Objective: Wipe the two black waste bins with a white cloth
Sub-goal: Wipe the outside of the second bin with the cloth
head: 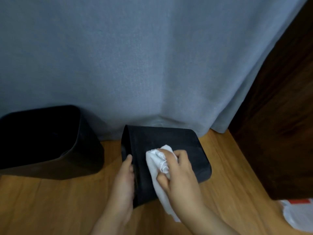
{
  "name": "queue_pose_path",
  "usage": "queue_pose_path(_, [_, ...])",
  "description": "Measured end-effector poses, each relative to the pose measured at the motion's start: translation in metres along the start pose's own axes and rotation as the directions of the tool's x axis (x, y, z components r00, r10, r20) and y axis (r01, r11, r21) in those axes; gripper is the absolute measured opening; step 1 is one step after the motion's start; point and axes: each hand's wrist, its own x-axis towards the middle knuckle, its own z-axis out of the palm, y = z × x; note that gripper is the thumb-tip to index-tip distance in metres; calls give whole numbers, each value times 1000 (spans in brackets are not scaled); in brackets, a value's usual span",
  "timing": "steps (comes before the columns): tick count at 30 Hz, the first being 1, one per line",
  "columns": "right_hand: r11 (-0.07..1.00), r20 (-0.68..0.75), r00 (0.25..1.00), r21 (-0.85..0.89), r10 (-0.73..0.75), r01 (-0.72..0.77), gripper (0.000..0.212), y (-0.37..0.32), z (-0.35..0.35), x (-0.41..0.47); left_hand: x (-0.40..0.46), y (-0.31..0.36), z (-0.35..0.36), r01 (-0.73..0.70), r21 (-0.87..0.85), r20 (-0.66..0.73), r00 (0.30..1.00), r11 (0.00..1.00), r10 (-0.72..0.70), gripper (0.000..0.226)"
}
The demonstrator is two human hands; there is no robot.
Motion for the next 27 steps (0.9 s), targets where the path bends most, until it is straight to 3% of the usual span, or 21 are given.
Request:
queue_pose_path(4, [999, -18, 999, 29, -29, 30, 58, -11, -2, 1, -7, -10, 4, -25, 39, 148, 989, 999, 19, 35])
queue_pose_path(6, [994, -7, 994, 32, -107, 107, 58, -21, 1, -4, -3, -10, 4, -70, 99, 136, 989, 993, 56, 34])
queue_pose_path(11, [994, -43, 995, -64, -90, 87, 58, -6, 9, -8, 7, -16, 5, -114, 169, 56, 993, 979, 106, 32])
queue_pose_path(15, [985, -43, 985, -34, 168, -169, 47, 47, -3, -11, 11, -16, -9, -96, 105, 7, 995, 990, 96, 39])
queue_pose_path(18, [958, -161, 955, -105, 247, -266, 44, 89, -18, -12, 12, -16, -11, -65, 146, 23, 998, 987, 63, 44])
queue_pose_path(22, [892, -208, 898, -162, 388, -422, 42, 122, -35, -10, 11, -15, -9, -59, 164, -4, 998, 985, 61, 45])
queue_pose_path(24, [877, -211, 901, -230, 378, -422, 39, 127, -43, -9, 10, -15, -7, -68, 185, -12, 997, 980, 71, 45])
queue_pose_path(27, [913, -169, 949, -271, 267, -305, 36, 112, -55, -10, 8, -13, -5, -71, 200, -24, 997, 977, 78, 41])
